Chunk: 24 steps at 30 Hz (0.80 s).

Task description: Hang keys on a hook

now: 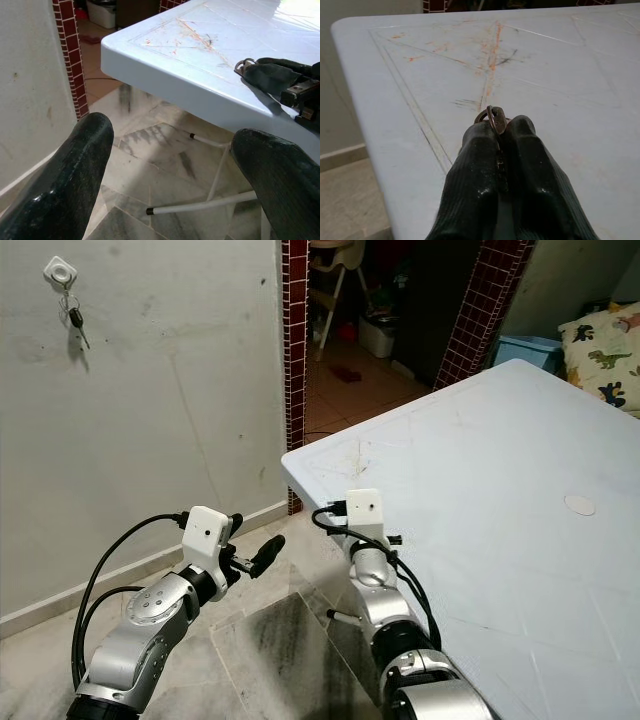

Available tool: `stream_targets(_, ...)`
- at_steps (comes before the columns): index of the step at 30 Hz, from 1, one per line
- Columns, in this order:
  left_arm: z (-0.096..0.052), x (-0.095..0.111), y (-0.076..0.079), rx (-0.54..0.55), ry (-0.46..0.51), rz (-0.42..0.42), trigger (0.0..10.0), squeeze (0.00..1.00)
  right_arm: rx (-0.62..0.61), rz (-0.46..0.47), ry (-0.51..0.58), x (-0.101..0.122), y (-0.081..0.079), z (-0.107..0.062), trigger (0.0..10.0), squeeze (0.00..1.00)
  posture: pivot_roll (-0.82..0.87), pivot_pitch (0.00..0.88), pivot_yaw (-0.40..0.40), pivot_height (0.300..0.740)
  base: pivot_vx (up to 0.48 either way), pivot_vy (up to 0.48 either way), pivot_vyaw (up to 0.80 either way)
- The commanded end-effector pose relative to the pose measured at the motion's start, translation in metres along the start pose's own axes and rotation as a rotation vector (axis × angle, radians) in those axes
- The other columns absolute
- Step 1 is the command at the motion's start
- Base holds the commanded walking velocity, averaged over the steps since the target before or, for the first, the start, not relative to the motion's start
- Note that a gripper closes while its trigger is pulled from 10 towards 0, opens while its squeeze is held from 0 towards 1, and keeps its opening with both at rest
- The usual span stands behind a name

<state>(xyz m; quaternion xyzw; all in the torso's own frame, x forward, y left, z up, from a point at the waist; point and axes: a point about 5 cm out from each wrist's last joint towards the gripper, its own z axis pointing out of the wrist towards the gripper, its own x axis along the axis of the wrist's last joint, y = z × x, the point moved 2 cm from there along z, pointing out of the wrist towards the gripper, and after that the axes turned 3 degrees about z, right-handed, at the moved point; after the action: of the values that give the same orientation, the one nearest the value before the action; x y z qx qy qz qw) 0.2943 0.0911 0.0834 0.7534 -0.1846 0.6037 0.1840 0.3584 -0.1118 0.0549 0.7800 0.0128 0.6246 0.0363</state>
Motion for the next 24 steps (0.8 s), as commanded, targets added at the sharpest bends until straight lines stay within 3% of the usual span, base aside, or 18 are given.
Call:
stream_targets(1,0.001,0.002,-0.001,0.0,0.0,0.01,10.0,0.0,-0.03,0.007,-0.076,-0.016,0.007,-0.002,0.0,0.0,0.17,0.0,-0.044,0.74,0.0,0.0,0.0)
stream_targets(14,0.004,0.005,-0.001,0.014,0.019,0.008,10.0,0.0,-0.051,0.027,-0.077,-0.016,0.017,-0.001,0.0,0.0,0.17,0.0,-0.049,0.74,0.0,0.0,0.0)
stream_targets(15,0.004,0.005,-0.001,0.017,0.02,0.008,10.0,0.0,-0.046,0.046,-0.071,-0.014,0.017,-0.001,0.0,0.0,0.17,0.0,-0.053,0.74,0.0,0.0,0.0)
stream_targets(16,0.004,0.006,-0.001,0.019,0.022,0.007,10.0,0.0,0.022,0.133,-0.014,-0.002,0.008,0.001,0.0,0.0,0.17,0.0,-0.053,0.74,0.0,0.0,0.0)
stream_targets(17,0.004,0.006,-0.001,0.019,0.022,0.007,10.0,0.0,0.022,0.133,-0.014,-0.002,0.008,0.001,0.0,0.0,0.17,0.0,-0.053,0.74,0.0,0.0,0.0)
stream_targets(18,0.005,0.006,-0.001,0.021,0.023,0.006,10.0,0.0,0.112,0.228,0.068,0.016,-0.005,0.001,0.0,0.0,0.16,0.0,-0.055,0.74,0.0,0.0,0.0)
stream_targets(24,0.005,0.006,0.0,0.023,0.027,0.003,10.0,0.0,0.255,0.365,0.165,0.041,-0.022,-0.002,0.0,0.0,0.16,0.0,-0.063,0.74,0.0,0.0,0.0)
